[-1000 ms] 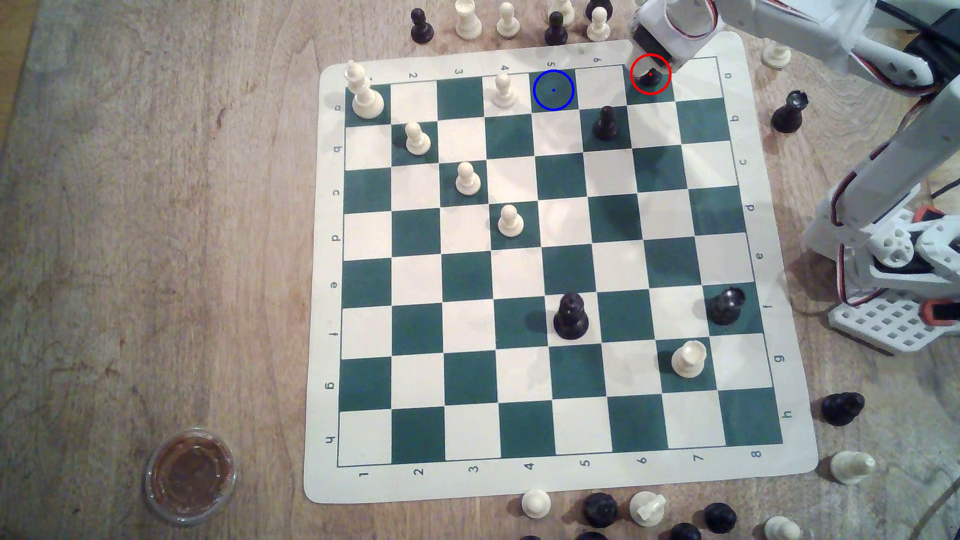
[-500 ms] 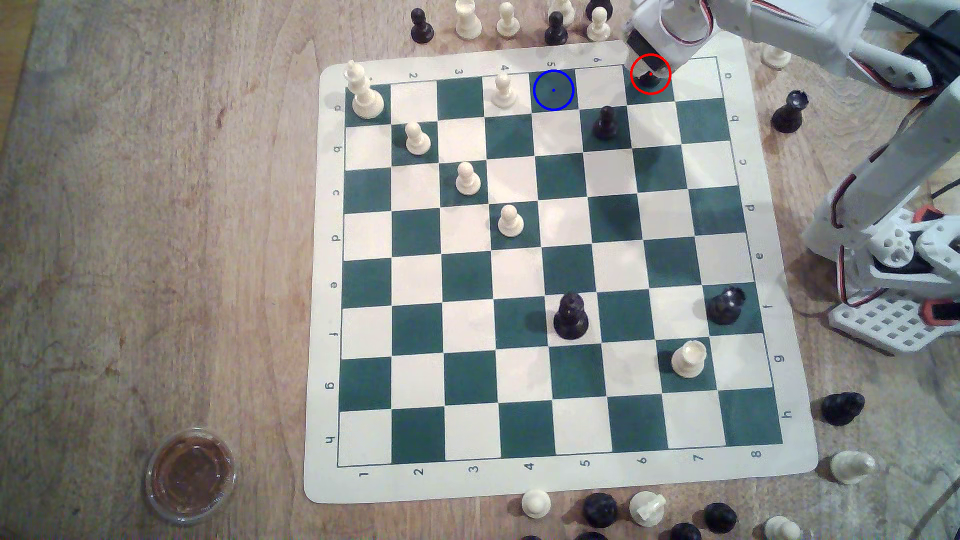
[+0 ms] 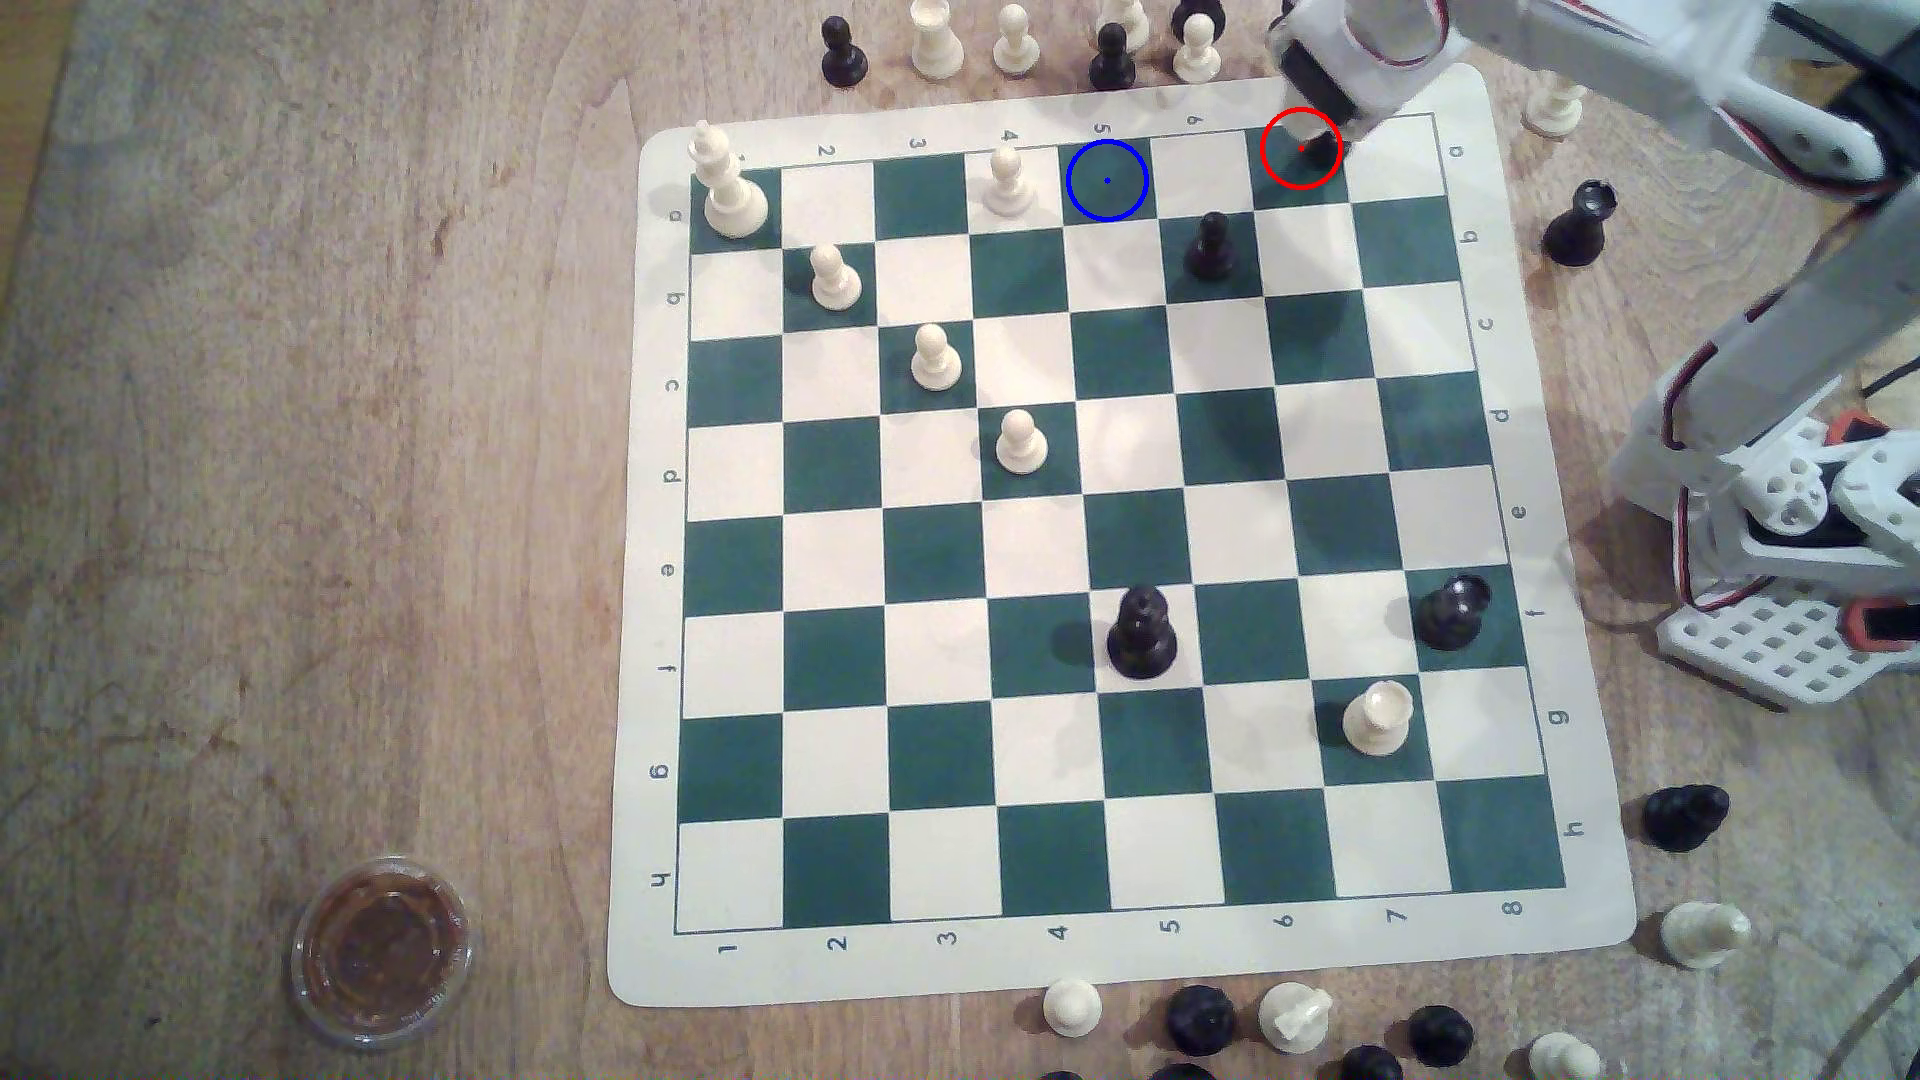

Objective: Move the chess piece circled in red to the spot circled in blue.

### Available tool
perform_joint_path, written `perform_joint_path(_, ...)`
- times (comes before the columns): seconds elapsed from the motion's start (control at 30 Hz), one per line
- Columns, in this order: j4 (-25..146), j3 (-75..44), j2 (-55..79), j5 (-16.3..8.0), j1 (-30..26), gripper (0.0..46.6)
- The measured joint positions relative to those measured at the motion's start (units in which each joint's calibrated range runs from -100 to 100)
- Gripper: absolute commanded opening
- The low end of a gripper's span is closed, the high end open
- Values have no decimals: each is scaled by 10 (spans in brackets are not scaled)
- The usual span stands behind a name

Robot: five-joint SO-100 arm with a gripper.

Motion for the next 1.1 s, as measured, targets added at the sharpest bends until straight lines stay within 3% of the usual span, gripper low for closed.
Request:
perform_joint_path(0.33, 128, -174, -35, 10, -48, 3)
perform_joint_path(0.8, 37, -176, 36, -17, -136, 3)
perform_joint_path(1.1, 7, -211, 112, -20, -158, 3)
